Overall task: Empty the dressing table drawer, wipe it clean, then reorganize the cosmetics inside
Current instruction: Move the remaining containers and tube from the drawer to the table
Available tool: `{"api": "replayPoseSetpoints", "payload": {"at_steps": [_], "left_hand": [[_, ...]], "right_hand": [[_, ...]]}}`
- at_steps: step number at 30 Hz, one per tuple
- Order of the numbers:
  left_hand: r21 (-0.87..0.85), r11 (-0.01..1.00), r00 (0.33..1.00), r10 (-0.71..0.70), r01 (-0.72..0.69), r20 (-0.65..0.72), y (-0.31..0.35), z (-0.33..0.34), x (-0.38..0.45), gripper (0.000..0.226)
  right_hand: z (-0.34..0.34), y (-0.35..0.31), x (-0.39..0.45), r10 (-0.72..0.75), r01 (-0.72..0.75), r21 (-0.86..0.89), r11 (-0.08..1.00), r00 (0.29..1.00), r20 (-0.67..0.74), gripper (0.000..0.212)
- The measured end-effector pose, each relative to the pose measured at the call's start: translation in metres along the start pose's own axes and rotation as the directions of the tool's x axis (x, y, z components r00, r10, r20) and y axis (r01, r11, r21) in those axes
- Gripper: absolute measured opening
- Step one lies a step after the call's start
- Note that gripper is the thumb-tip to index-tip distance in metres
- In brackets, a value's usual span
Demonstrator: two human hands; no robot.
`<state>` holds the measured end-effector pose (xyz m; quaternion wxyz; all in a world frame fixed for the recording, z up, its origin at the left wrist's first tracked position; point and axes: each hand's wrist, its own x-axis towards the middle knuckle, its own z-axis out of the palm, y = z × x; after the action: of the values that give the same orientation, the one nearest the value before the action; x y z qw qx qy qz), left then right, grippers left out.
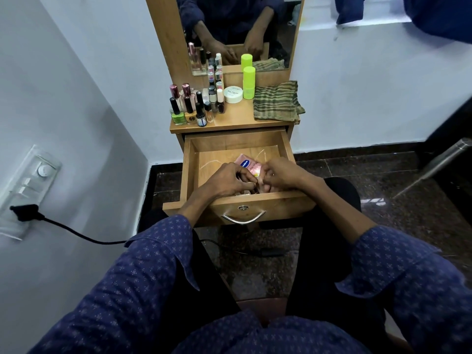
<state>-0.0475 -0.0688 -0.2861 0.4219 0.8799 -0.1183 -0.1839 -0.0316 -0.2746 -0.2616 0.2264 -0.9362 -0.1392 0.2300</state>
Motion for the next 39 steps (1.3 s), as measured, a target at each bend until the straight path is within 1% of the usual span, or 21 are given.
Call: {"api": "replayPoseSetpoints", "payload": {"at_steps": [2,3,4,7,11,13,16,18,20,24,29,33,36,39], "left_hand": [[0.023,1.000,1.000,0.010,-0.009,-0.029,0.001,0.000,0.000,0.012],[0.040,0.999,0.999,0.018,-0.016,-0.045,0.001,0.000,0.000,0.012],[0.057,0.998,0.998,0.025,-0.022,-0.056,0.000,0.000,0.001,0.011],[0.094,0.995,0.998,0.026,-0.021,-0.054,-0.002,0.000,0.002,0.012],[0.095,0.995,0.998,0.030,-0.025,-0.054,-0.002,0.001,0.002,0.014],[0.083,0.996,0.998,0.015,-0.010,-0.054,-0.003,0.001,0.002,0.015],[0.092,0.996,1.000,-0.009,0.010,-0.016,-0.003,0.002,0.004,0.018],[0.106,0.994,1.000,-0.009,0.009,0.003,-0.003,0.003,0.005,0.019],[0.096,0.995,1.000,0.006,-0.004,-0.012,-0.004,0.003,0.005,0.017],[0.108,0.993,0.984,0.063,-0.045,-0.166,-0.001,-0.003,0.000,0.016],[0.119,0.988,0.930,0.130,-0.094,-0.345,0.005,-0.023,-0.006,0.014],[0.246,0.962,0.866,0.220,-0.117,-0.448,0.019,-0.052,-0.005,0.016],[0.306,0.945,0.834,0.262,-0.118,-0.486,0.031,-0.076,0.003,0.021],[0.386,0.918,0.792,0.299,-0.087,-0.533,0.046,-0.093,0.010,0.028]], "right_hand": [[0.001,0.001,-0.001,-0.031,0.030,-0.006,1.000,0.977,-0.210,0.006],[0.001,0.001,0.000,-0.039,0.031,-0.034,0.999,0.957,-0.286,0.011],[0.003,0.002,0.001,-0.047,0.029,-0.059,0.998,0.945,-0.323,0.019],[0.008,0.002,0.007,-0.047,0.005,-0.136,0.991,0.950,-0.309,0.043],[0.016,0.002,0.013,-0.007,-0.051,-0.180,0.982,0.950,-0.313,0.062],[0.018,0.003,0.014,-0.002,-0.062,-0.195,0.979,0.950,-0.312,0.067],[0.019,0.004,0.014,-0.003,-0.063,-0.205,0.977,0.951,-0.308,0.067],[0.018,0.004,0.013,-0.006,-0.056,-0.192,0.980,0.952,-0.307,0.068],[0.016,0.005,0.012,-0.006,-0.046,-0.161,0.986,0.951,-0.311,0.069],[0.012,0.007,0.011,0.000,-0.009,-0.026,1.000,0.936,-0.352,0.067],[0.005,0.005,0.009,0.029,0.020,0.102,0.995,0.890,-0.455,0.069],[-0.009,-0.007,0.010,-0.022,0.104,0.132,0.986,0.857,-0.514,0.070],[-0.023,-0.020,0.013,-0.080,0.205,0.167,0.965,0.829,-0.553,0.069],[-0.041,-0.033,0.017,-0.102,0.265,0.194,0.945,0.798,-0.593,0.069]]}}
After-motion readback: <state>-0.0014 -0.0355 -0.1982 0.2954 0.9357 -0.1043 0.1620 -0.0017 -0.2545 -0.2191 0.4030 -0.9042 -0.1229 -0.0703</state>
